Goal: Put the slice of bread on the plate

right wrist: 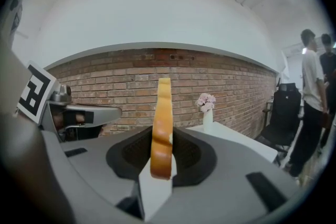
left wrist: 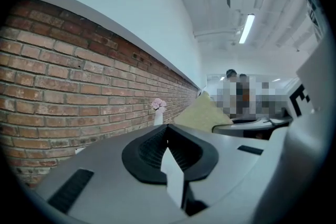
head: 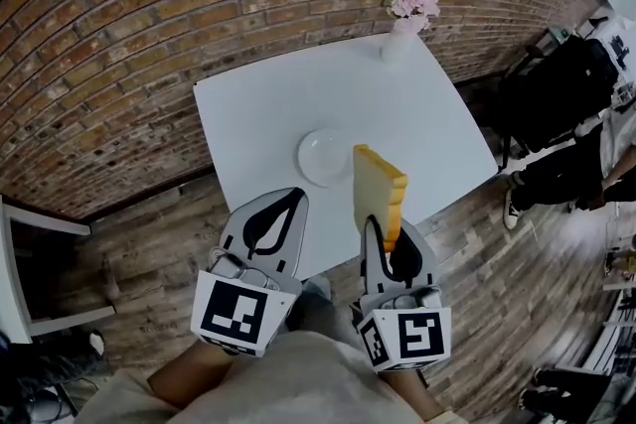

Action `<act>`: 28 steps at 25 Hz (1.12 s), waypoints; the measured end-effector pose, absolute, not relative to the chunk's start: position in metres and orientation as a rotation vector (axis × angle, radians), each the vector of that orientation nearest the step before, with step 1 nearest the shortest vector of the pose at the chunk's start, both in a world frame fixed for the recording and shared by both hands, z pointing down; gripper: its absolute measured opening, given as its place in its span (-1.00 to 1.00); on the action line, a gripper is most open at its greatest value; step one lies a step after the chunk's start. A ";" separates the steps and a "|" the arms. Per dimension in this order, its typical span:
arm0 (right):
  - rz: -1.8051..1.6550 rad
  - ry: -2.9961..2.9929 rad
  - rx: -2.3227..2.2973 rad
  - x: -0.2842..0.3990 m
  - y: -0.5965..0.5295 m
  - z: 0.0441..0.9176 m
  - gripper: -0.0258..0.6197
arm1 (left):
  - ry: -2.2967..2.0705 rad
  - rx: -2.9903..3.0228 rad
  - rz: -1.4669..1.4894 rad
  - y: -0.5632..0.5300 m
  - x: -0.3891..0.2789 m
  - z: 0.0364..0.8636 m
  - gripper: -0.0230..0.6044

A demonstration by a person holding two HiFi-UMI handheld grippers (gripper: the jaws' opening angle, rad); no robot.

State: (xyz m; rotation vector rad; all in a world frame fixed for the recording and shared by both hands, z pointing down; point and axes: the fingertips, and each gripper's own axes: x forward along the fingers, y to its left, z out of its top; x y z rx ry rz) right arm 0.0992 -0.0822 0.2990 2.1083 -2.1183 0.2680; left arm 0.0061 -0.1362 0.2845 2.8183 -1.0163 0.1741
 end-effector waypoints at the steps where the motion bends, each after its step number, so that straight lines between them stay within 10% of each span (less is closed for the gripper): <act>1: 0.269 -2.125 2.100 0.100 -0.085 0.300 -0.62 | -1.024 2.814 0.174 -0.139 0.007 0.286 -0.90; 28: 0.316 -2.215 1.999 0.112 -0.132 0.331 -0.63 | -1.095 2.779 0.260 -0.167 0.023 0.308 -0.90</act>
